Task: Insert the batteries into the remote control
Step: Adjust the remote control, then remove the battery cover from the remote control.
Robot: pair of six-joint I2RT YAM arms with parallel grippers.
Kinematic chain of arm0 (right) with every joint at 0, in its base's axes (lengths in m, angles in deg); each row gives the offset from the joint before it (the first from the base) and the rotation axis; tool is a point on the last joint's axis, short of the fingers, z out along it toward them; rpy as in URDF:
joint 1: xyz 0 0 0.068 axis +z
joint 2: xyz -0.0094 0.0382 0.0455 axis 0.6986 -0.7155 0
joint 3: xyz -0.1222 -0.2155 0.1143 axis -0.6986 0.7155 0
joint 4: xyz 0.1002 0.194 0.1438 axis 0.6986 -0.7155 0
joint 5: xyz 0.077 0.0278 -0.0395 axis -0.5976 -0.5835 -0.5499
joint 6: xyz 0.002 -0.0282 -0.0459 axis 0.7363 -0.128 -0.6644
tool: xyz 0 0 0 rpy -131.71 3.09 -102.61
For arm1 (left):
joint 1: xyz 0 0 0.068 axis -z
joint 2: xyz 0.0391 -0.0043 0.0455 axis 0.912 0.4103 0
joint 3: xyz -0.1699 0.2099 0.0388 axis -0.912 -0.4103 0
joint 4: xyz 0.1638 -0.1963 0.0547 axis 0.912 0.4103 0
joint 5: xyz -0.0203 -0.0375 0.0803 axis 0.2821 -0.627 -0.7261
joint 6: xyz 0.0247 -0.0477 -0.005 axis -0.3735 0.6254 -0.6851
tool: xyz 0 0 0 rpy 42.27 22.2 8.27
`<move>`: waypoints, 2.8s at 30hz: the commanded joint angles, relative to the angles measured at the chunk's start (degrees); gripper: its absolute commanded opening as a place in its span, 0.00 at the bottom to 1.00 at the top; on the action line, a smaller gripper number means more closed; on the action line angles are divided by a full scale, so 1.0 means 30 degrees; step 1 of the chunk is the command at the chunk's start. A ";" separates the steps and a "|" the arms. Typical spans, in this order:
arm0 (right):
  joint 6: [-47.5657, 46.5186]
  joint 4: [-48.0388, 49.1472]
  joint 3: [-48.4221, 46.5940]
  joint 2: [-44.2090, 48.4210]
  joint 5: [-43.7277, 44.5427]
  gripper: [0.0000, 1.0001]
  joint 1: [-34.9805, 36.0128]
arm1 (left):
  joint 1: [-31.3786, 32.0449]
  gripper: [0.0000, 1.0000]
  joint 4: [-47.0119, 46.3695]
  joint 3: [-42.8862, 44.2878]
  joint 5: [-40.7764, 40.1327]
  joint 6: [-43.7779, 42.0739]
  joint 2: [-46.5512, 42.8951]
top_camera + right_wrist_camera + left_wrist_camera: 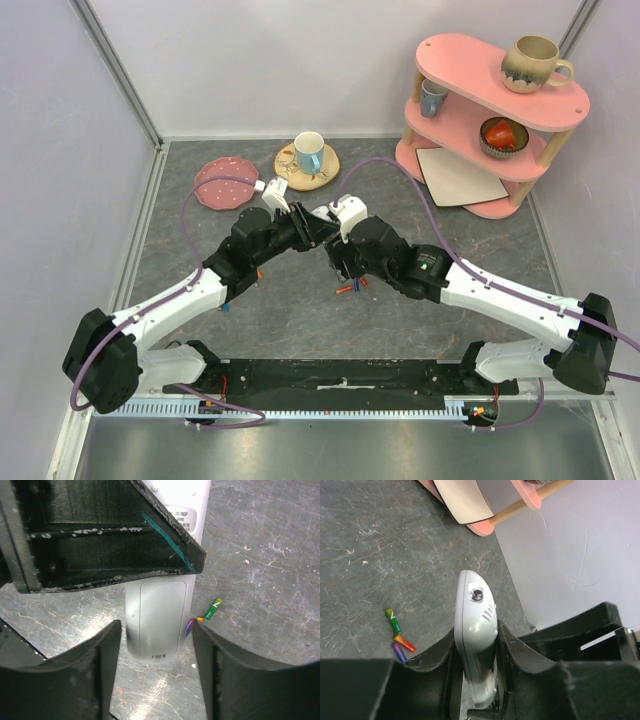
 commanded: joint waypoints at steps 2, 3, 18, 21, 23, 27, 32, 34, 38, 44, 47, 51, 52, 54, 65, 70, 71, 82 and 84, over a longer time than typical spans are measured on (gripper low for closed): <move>0.0008 0.0314 -0.0983 0.0827 0.0119 0.83 0.0157 | 0.0035 0.02 -0.1094 -0.0661 -0.0431 0.0159 -0.0483; 0.0038 0.0197 -0.1100 0.0885 0.0149 0.86 0.0157 | 0.0035 0.02 -0.1066 -0.0749 -0.0607 0.0130 -0.0629; 0.4398 0.1918 0.2145 0.5862 0.3049 0.98 -0.0484 | -0.0053 0.02 -0.5742 -0.4317 -0.4475 -0.0134 -0.3179; 0.6043 0.4462 0.3933 0.7299 0.2673 0.96 -0.0837 | -0.0053 0.02 -0.7098 -0.5258 -0.4505 -0.0134 -0.3355; 0.6744 0.5260 0.4901 0.7741 0.1705 0.93 -0.0955 | -0.0053 0.02 -0.7890 -0.5699 -0.4622 -0.0192 -0.3414; 0.7506 0.5265 0.4963 0.6778 0.0210 0.90 -0.1014 | -0.0053 0.02 -0.9908 -0.6724 -0.5088 -0.0076 -0.3269; 0.9436 0.6753 0.6307 0.5837 -0.1164 0.83 -0.1014 | -0.0023 0.02 -1.0559 -0.7633 -0.5851 -0.0192 -0.3325; 1.0054 0.8857 0.7562 0.6070 -0.1723 0.79 -0.1044 | -0.0023 0.02 -1.0413 -0.7839 -0.6349 -0.0483 -0.3617; 1.1228 1.1179 0.8594 0.5897 -0.2954 0.75 -0.1219 | -0.0023 0.02 -1.0383 -0.8337 -0.7024 -0.0983 -0.4087; 1.3775 1.4634 1.0117 0.5135 -0.3630 0.66 -0.1453 | 0.0006 0.02 -1.0821 -0.8660 -0.7376 -0.1306 -0.4264; 1.4802 1.6393 1.0616 0.4667 -0.3805 0.59 -0.1483 | 0.0035 0.02 -1.1026 -0.8806 -0.7435 -0.1481 -0.4293; 1.5155 1.7273 1.0208 0.3439 -0.4186 0.52 -0.1483 | 0.0064 0.02 -1.1173 -0.8836 -0.7493 -0.1774 -0.4468; 1.5184 1.7450 1.0207 0.3290 -0.4245 0.51 -0.1483 | 0.0094 0.02 -1.1174 -0.8807 -0.7493 -0.1920 -0.4498; 1.5302 1.7772 1.0091 0.2910 -0.4216 0.48 -0.1513 | 0.0181 0.02 -1.1203 -0.8748 -0.7493 -0.2096 -0.4614; 1.5653 1.7070 0.9416 0.1970 -0.3484 0.41 -0.1688 | 0.0475 0.02 -1.0822 -0.8836 -0.7727 -0.2390 -0.5142; 1.5829 1.7334 0.9416 0.1677 -0.3454 0.40 -0.1805 | 0.0504 0.02 -1.0763 -0.8807 -0.7757 -0.2390 -0.5172; 1.5858 1.7392 0.9416 0.1590 -0.3454 0.40 -0.1805 | 0.0504 0.02 -1.0763 -0.8807 -0.7699 -0.2419 -0.5201; 1.5770 1.7569 0.9211 0.1238 -0.3542 0.36 -0.1951 | 0.0592 0.02 -1.0792 -0.8806 -0.7611 -0.2361 -0.5143; 1.5770 1.7656 0.9211 0.1208 -0.3513 0.36 -0.1981 | 0.0621 0.02 -1.0822 -0.8836 -0.7611 -0.2302 -0.5143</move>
